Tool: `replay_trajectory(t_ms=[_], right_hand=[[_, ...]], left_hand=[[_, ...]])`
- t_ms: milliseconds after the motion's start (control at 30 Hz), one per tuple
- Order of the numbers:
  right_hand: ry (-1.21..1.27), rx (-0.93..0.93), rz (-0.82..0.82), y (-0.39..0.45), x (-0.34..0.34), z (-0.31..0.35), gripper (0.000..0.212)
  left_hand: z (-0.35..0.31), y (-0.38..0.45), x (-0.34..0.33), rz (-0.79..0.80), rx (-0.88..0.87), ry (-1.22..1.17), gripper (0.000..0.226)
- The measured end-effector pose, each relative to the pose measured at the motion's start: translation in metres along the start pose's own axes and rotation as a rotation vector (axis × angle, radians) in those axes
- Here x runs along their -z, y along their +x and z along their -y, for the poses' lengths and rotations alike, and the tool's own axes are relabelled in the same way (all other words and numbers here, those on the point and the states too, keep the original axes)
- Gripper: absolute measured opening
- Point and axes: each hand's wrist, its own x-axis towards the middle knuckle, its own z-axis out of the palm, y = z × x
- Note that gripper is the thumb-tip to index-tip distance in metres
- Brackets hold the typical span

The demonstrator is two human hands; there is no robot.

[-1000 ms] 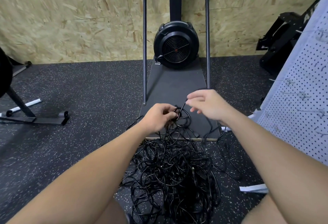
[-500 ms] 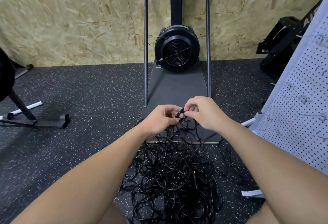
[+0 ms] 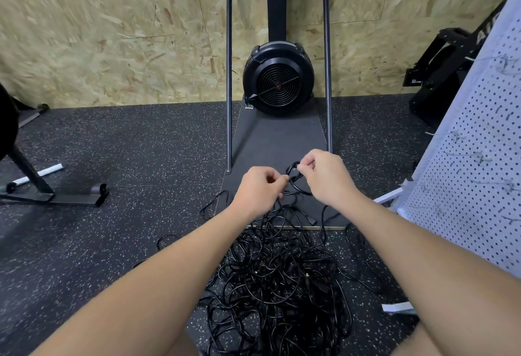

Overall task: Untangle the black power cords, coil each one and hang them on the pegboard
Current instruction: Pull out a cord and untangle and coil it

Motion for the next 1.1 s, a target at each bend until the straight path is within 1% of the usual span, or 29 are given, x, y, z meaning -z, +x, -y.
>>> replay_trajectory(t_ms=[100, 200, 367, 433, 500, 600, 700, 800, 867, 967, 1033, 1100], right_hand=[[0.028, -0.035, -0.035, -0.001, -0.003, 0.003, 0.016], [0.080, -0.051, -0.043, -0.001, -0.001, 0.002, 0.017], [0.133, -0.094, -0.022, -0.004, 0.003, 0.002, 0.017], [0.157, -0.116, -0.029, -0.006, 0.004, 0.004, 0.019], [0.216, -0.148, -0.048, -0.007, 0.005, 0.009, 0.020], [0.401, -0.245, -0.070, -0.010, 0.006, 0.018, 0.017], [0.474, -0.284, -0.089, -0.012, 0.006, 0.024, 0.013], [0.422, -0.244, -0.114, -0.010, 0.009, 0.024, 0.010], [0.346, -0.204, -0.131, -0.008, 0.010, 0.023, 0.011], [0.234, -0.153, -0.135, -0.004, 0.011, 0.017, 0.013], [0.096, -0.077, -0.123, -0.004, 0.012, 0.014, 0.014], [-0.062, 0.028, -0.110, -0.006, 0.012, 0.015, 0.014]], left_hand=[[0.001, 0.000, -0.005, -0.019, 0.059, -0.078, 0.034], [0.006, 0.003, -0.004, -0.023, 0.128, -0.261, 0.035], [-0.003, -0.001, 0.003, -0.049, 0.113, -0.470, 0.028], [-0.003, 0.000, 0.003, -0.040, 0.102, -0.526, 0.021], [-0.003, 0.001, 0.001, 0.001, 0.105, -0.598, 0.015], [-0.003, 0.002, 0.001, 0.028, 0.118, -0.765, 0.012], [-0.005, 0.003, 0.005, -0.001, 0.074, -0.728, 0.017], [-0.005, 0.007, 0.008, 0.007, 0.047, -0.651, 0.011], [-0.006, 0.007, 0.010, 0.018, 0.023, -0.566, 0.006], [-0.008, 0.006, 0.014, 0.068, 0.004, -0.510, 0.006], [-0.008, 0.009, 0.020, 0.113, -0.034, -0.395, 0.009], [-0.006, 0.013, 0.026, 0.123, -0.063, -0.256, 0.009]])
